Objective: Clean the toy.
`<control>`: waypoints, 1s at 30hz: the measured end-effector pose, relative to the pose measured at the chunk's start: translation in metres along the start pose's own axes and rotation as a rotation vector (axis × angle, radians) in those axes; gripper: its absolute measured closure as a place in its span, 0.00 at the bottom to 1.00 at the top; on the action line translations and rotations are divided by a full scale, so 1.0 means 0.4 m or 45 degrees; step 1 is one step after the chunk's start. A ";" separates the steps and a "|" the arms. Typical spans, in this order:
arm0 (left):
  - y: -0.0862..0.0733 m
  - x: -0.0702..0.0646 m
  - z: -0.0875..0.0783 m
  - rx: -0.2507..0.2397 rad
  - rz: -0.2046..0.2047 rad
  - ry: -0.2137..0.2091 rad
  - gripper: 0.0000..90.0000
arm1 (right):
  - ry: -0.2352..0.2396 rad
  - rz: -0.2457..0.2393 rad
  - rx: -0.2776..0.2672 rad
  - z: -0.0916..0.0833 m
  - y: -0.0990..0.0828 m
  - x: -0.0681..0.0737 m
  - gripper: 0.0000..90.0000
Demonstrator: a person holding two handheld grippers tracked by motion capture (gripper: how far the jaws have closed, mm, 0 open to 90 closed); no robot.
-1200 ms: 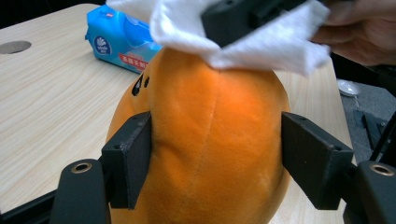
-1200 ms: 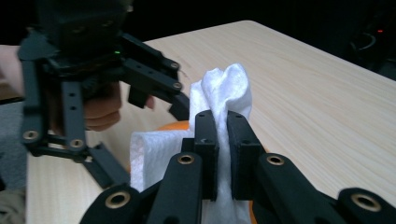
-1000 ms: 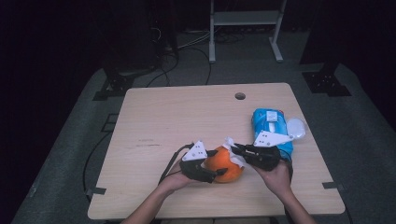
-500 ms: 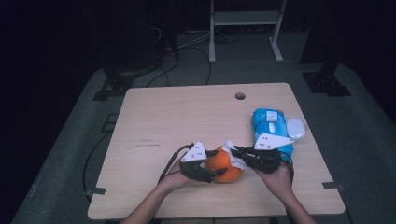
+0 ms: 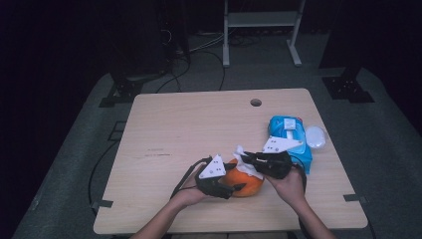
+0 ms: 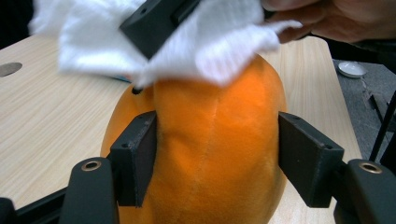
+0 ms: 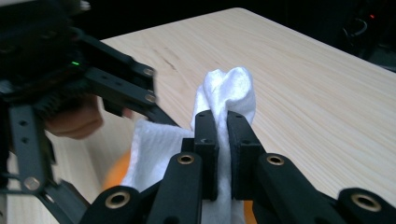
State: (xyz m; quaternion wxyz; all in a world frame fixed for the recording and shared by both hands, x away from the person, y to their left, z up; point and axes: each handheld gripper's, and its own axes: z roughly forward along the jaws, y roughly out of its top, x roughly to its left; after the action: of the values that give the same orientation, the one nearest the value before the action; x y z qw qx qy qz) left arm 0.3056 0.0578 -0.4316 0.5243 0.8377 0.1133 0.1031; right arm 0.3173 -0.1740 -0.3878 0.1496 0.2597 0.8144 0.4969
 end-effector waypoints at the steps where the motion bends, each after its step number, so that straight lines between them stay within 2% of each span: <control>1: -0.002 0.003 -0.002 -0.001 -0.002 -0.002 0.36 | -0.007 0.016 -0.004 -0.007 -0.006 -0.008 0.92; 4: -0.005 0.008 -0.005 -0.012 -0.029 -0.001 0.36 | -0.020 0.065 -0.004 -0.033 -0.029 -0.030 0.92; 7: -0.007 0.012 -0.004 -0.019 -0.047 0.002 0.36 | -0.017 0.097 -0.009 -0.055 -0.052 -0.036 0.92; 10: -0.007 0.014 -0.004 -0.018 -0.052 0.006 0.35 | -0.010 0.102 -0.015 -0.072 -0.063 -0.026 0.92; 15: -0.008 0.027 -0.008 -0.027 -0.115 0.026 0.35 | 0.047 0.071 -0.036 -0.080 -0.055 0.011 0.92; 16: -0.008 0.026 -0.007 -0.025 -0.113 0.024 0.35 | 0.058 0.059 -0.036 -0.076 -0.050 0.018 0.92; 18: -0.006 0.019 -0.003 -0.018 -0.077 0.015 0.35 | 0.083 0.019 -0.035 -0.059 -0.036 0.037 0.92; 20: -0.005 0.010 0.000 -0.007 -0.039 -0.005 0.35 | 0.103 0.007 -0.033 -0.044 -0.023 0.046 0.92; 22: -0.004 0.005 0.001 -0.001 -0.021 -0.007 0.35 | 0.096 -0.020 -0.025 -0.024 -0.010 0.048 0.92; 26: -0.010 0.015 -0.006 -0.005 -0.037 -0.020 0.35 | 0.086 0.006 -0.029 -0.003 0.000 0.022 0.92; 30: -0.011 0.017 -0.008 -0.009 -0.045 -0.019 0.35 | 0.056 0.062 -0.041 -0.003 -0.012 -0.020 0.92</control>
State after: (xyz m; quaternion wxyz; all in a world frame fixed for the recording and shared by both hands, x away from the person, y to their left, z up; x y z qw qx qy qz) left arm 0.3108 0.0643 -0.4337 0.5299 0.8344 0.1239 0.0879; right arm 0.3218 -0.1812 -0.3915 0.1235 0.2661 0.8029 0.5189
